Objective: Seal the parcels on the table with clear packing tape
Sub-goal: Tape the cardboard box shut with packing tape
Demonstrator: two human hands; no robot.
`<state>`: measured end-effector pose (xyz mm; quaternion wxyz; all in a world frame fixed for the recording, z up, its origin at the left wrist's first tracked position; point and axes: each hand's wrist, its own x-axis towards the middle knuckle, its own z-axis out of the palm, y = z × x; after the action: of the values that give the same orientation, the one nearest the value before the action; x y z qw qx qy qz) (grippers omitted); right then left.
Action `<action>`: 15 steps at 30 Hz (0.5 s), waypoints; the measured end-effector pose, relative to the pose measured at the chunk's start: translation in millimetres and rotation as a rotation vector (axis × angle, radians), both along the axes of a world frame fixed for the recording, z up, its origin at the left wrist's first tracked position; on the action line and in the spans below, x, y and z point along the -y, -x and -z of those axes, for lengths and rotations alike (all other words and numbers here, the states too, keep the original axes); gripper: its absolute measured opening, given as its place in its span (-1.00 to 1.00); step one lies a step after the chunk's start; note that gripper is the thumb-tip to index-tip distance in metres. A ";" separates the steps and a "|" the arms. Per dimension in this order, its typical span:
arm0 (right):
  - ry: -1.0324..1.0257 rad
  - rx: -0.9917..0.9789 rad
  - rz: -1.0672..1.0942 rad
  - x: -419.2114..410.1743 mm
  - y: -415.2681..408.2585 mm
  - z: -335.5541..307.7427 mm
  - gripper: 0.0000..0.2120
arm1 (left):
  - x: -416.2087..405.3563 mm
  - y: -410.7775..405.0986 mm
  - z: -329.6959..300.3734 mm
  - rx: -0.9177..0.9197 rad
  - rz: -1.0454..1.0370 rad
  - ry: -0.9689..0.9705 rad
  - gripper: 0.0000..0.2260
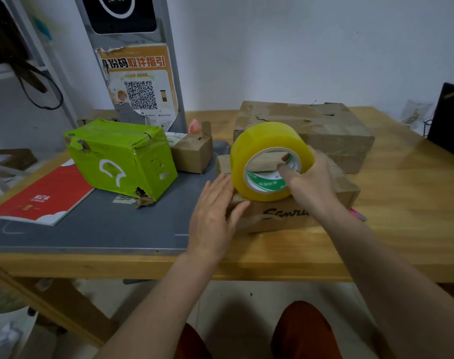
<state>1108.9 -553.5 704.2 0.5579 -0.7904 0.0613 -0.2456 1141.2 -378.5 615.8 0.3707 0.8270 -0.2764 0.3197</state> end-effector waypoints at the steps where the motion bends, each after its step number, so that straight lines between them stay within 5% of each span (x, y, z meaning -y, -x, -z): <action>1: 0.047 0.005 -0.020 2.7 -0.3 -2.5 -0.78 | -1.4 -2.2 0.1 0.013 -0.003 -0.008 -0.51; 4: 0.159 0.016 -0.025 15.6 1.7 -9.8 -0.87 | -3.5 -4.7 -0.3 0.068 -0.026 -0.019 -0.50; 10: 0.192 -0.033 0.010 38.7 2.5 -13.6 -0.70 | 0.6 -0.4 -3.7 0.110 -0.070 -0.033 -0.52; 15: 0.171 -0.019 0.002 37.6 1.7 -10.8 -0.84 | 12.7 15.5 -15.5 0.184 -0.269 -0.332 -0.56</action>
<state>1107.3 -591.1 715.0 0.4874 -0.8373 0.0462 -0.2432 1125.6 -391.2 631.4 0.1566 0.8734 -0.2452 0.3906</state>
